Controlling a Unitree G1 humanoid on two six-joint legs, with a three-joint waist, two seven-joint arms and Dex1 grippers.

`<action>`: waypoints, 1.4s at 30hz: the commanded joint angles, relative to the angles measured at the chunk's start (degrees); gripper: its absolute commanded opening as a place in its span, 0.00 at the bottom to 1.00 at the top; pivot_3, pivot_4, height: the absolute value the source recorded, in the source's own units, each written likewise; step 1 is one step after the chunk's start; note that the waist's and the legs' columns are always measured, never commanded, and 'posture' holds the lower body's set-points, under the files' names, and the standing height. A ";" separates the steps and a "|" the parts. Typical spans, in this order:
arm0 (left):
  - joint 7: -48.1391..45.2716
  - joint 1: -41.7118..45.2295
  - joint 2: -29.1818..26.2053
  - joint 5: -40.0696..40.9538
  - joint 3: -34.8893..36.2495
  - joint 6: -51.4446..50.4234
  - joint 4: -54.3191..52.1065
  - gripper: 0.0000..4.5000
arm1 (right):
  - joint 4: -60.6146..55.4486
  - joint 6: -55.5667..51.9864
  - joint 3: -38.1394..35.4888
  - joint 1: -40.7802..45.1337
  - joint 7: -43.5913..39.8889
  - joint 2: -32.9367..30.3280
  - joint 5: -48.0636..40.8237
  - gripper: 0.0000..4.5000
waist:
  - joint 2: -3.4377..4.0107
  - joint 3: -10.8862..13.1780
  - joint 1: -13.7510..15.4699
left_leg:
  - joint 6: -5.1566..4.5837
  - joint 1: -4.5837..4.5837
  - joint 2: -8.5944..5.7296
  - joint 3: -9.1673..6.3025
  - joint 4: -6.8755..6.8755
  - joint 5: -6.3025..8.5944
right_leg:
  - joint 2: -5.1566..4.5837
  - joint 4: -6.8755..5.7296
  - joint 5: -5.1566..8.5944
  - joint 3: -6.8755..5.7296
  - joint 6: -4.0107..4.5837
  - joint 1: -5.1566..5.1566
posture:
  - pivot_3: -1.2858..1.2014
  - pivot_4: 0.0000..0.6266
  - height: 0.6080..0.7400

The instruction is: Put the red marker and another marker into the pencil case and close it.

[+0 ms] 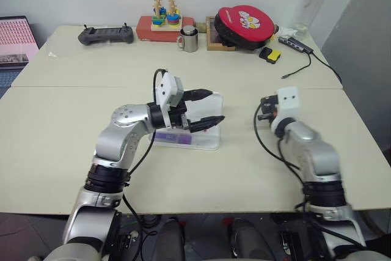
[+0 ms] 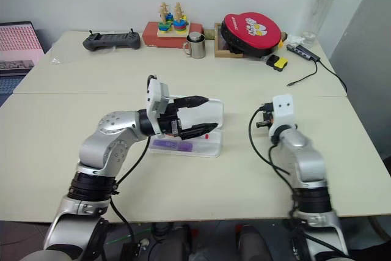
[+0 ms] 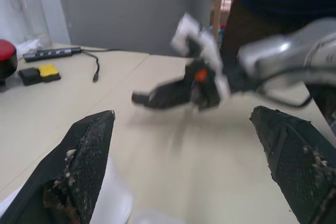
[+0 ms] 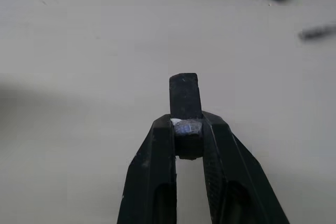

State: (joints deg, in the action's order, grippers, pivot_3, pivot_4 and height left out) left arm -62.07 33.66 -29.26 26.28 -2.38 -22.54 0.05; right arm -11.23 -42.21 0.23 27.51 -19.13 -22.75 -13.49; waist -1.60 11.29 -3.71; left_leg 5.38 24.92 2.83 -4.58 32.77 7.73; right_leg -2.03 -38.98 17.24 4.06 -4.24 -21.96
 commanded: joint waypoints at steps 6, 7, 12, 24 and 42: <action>-13.82 -5.76 -15.32 -2.68 -0.65 3.15 1.19 1.00 | -10.70 -4.77 14.83 0.81 -26.95 -11.77 -10.04 0.07 | -0.01 0.01 -0.75 | 0.00 0.01 0.05 0.01 -0.04 0.02 | 0.02 0.04 0.08 -0.03 0.12 -0.01 | 0.52 0.24 1.00; -14.96 -6.11 -16.64 -2.96 -0.56 3.54 1.39 1.00 | -6.45 -3.46 18.04 3.30 -26.36 -9.93 -7.37 0.07 | -0.04 0.01 -0.69 | 0.00 0.01 0.05 0.01 -0.02 0.02 | 0.01 0.04 0.09 -0.03 0.06 -0.01 | 0.52 0.24 1.00; -16.00 -8.79 -19.26 -2.86 0.72 3.26 0.56 1.00 | 6.48 0.72 23.18 9.76 -25.62 -3.72 -1.62 0.07 | -0.07 0.03 -0.95 | -0.01 -0.01 0.06 0.01 0.10 -0.02 | 0.01 0.03 0.11 0.02 0.18 -0.06 | 0.52 0.24 1.00; -11.86 -9.51 -18.50 -1.78 2.12 2.04 -1.78 1.00 | 9.77 2.34 23.89 11.53 -29.26 -2.32 1.69 0.27 | -0.08 0.04 0.50 | -0.01 0.14 0.06 0.01 -0.01 -0.01 | 0.02 0.00 0.01 -0.05 0.07 -0.17 | 0.52 0.24 1.00; 2.27 -13.79 -13.57 5.99 13.68 -5.07 -7.95 1.00 | 12.70 -0.84 10.44 23.17 -31.03 1.50 -7.58 0.77 | -0.08 0.04 0.31 | -0.01 0.12 0.08 -0.01 0.05 -0.01 | 0.03 -0.04 -0.01 -0.05 -0.01 -0.15 | 0.52 0.24 1.00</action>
State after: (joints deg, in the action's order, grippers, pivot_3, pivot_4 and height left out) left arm -62.56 20.23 -43.04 30.50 7.40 -27.15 -5.57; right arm -1.87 -43.71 14.28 47.35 -52.80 -23.18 -19.83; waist -1.68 11.33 -3.39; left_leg 5.37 25.02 2.92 -4.59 32.82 7.72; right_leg -1.99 -39.04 17.24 4.01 -4.26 -22.10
